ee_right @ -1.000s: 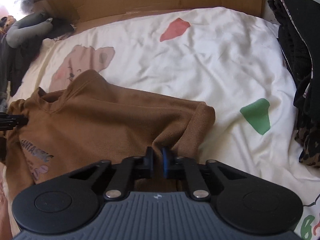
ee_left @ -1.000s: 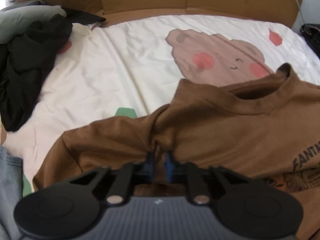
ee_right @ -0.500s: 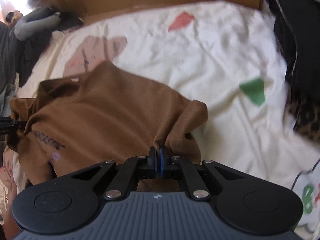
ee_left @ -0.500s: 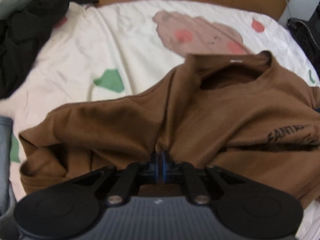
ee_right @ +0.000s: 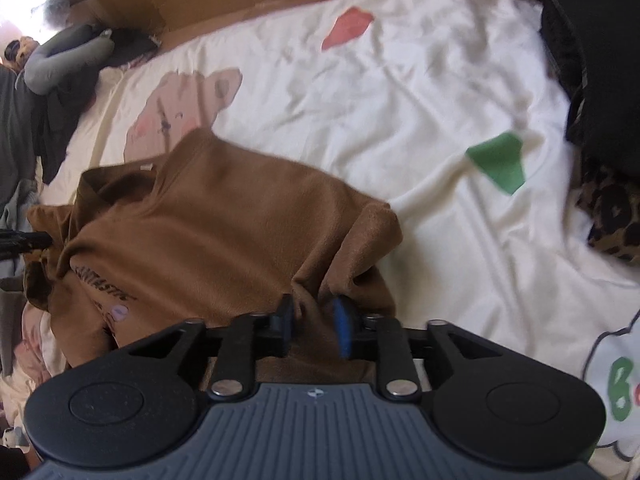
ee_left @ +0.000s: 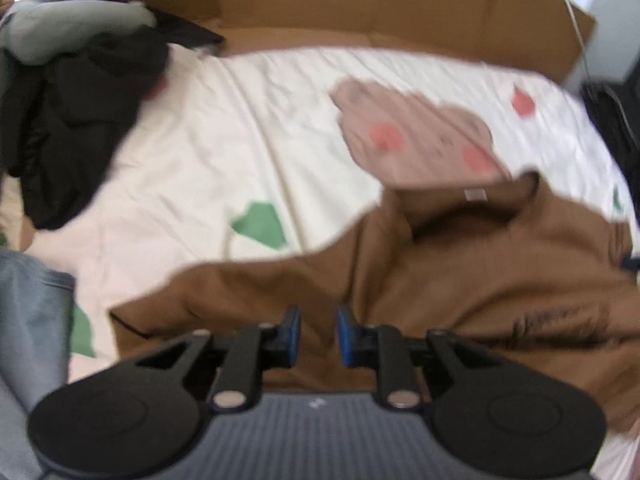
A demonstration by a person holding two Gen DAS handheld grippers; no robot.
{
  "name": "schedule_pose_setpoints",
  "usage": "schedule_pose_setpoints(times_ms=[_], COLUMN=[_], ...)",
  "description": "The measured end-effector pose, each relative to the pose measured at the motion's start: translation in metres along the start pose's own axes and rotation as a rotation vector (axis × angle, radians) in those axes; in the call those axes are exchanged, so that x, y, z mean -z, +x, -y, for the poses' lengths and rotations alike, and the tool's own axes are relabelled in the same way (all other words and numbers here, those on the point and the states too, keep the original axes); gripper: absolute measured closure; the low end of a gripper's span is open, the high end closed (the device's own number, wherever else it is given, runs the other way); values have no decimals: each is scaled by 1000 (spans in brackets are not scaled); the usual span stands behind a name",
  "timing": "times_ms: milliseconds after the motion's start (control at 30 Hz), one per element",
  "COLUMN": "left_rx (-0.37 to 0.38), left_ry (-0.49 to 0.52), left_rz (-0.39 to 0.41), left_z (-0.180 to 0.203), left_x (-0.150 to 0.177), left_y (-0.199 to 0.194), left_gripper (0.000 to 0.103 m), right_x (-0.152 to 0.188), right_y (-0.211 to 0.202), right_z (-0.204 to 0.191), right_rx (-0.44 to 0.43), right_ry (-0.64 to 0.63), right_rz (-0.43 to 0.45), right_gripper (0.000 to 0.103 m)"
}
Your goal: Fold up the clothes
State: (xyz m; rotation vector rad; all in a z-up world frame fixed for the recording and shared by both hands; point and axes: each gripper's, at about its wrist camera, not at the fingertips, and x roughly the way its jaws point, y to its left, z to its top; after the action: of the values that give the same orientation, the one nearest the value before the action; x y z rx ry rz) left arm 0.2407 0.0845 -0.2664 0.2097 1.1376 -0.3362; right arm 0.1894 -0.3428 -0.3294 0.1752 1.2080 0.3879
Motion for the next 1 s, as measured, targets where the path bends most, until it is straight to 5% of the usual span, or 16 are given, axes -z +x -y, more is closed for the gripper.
schedule_pose_setpoints(times_ms=[267, 333, 467, 733, 1000], left_rx=[-199, -163, -81, -67, -67], left_ry=[101, 65, 27, -32, -17], left_rz=[105, 103, 71, 11, 21], left_z=[-28, -40, -54, -72, -71], left_x=[-27, -26, -15, 11, 24], left_y=[-1, 10, 30, 54, 53], left_gripper=[61, 59, 34, 41, 47], right_x=[-18, -25, -34, -37, -12], right_y=[-26, -29, -20, 2, 25], right_z=[16, 23, 32, 8, 19], right_rx=[3, 45, 105, 163, 188], right_ry=[26, 42, 100, 19, 15], right_rz=[111, 154, 157, 181, 80], right_gripper=[73, 68, 67, 67, 66])
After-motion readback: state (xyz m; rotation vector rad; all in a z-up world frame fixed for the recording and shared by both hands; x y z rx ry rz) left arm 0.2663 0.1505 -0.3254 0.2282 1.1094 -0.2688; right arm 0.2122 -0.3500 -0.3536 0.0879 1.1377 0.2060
